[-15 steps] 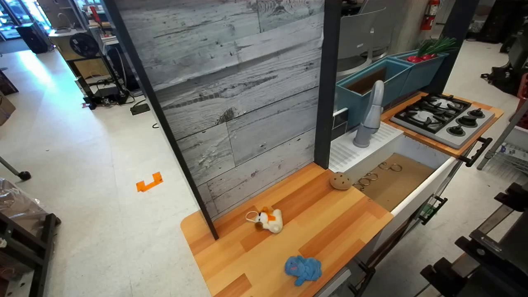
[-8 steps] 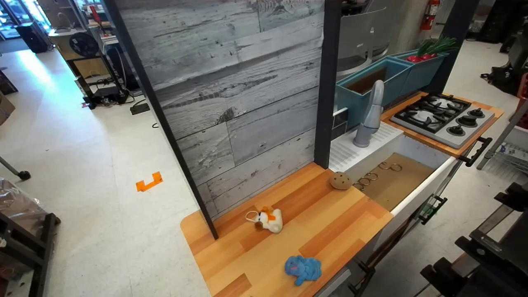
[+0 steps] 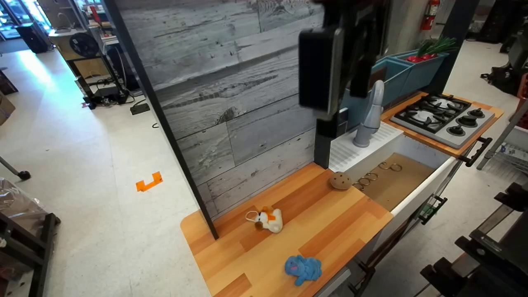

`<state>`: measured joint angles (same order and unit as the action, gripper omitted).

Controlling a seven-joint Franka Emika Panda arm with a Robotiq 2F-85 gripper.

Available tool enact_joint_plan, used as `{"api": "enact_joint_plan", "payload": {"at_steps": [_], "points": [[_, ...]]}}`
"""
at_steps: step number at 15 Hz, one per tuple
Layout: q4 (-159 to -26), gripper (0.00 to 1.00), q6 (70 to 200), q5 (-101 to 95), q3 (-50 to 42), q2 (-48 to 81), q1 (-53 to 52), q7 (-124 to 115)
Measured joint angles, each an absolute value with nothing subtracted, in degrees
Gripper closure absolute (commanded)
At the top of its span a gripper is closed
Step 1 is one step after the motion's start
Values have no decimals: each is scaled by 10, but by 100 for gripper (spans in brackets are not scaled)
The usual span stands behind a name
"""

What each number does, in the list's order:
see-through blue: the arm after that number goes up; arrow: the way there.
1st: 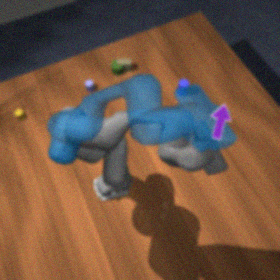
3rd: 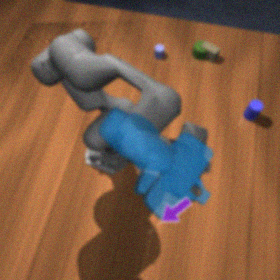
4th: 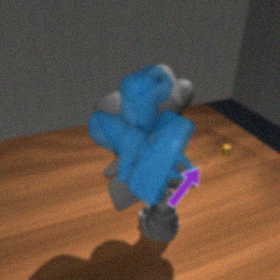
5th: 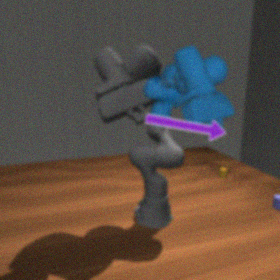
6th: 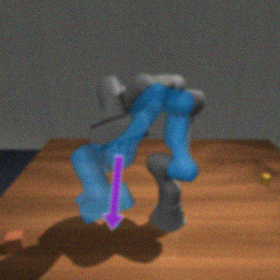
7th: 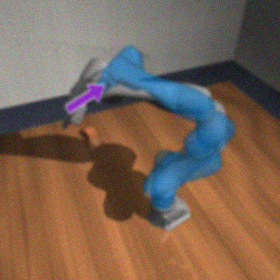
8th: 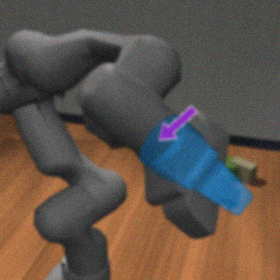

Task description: Move the plush toy to the bottom right corner

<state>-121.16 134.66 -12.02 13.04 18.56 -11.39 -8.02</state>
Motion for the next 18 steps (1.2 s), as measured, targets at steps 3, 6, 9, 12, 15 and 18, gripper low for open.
{"api": "enact_joint_plan", "payload": {"at_steps": [3, 6, 9, 12, 15, 18], "points": [[-1152, 0, 1353, -123, 117, 274, -139, -80], [-1102, 0, 1365, -126, 100, 347, -164, -79], [-1059, 0, 1387, -135, 81, 409, -183, -76], [-1033, 0, 1454, -136, 69, 459, -194, -76], [-1009, 0, 1500, -136, 62, 505, -198, -76], [-977, 0, 1509, -135, 62, 541, -199, -72]]}}
